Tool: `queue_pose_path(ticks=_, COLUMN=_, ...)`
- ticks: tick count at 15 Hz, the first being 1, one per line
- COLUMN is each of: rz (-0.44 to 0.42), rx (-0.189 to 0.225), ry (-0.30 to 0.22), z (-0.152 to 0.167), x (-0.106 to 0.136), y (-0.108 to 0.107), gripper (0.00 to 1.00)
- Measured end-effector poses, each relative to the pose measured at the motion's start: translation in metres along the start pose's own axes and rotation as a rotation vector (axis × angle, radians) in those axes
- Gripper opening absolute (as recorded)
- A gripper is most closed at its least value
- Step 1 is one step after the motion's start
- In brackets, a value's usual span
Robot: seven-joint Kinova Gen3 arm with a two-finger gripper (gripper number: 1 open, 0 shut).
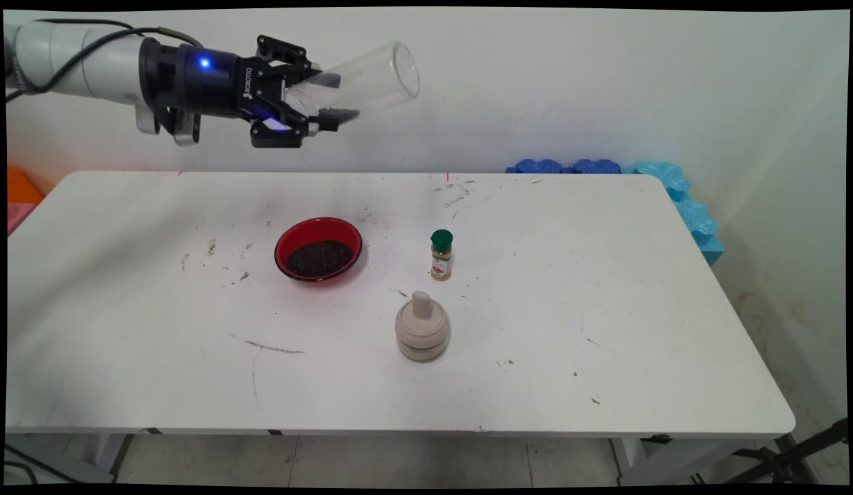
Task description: Pour the black seasoning powder in the red bowl
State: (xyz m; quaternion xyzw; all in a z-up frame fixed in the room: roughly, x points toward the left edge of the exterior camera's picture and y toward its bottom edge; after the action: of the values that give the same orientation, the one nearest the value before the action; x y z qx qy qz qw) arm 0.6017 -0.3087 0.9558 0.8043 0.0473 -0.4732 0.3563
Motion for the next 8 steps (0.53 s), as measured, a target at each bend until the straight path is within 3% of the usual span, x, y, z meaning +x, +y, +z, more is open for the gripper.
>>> queue_pose_path(ticks=3, rz=0.087, rx=0.024, ry=0.027, z=-0.005, x=-0.002, y=0.001, gripper=0.00)
queue_pose_path(ticks=8, rz=0.311, rx=0.085, ry=0.056, z=-0.012, x=-0.007, y=0.003, gripper=0.00)
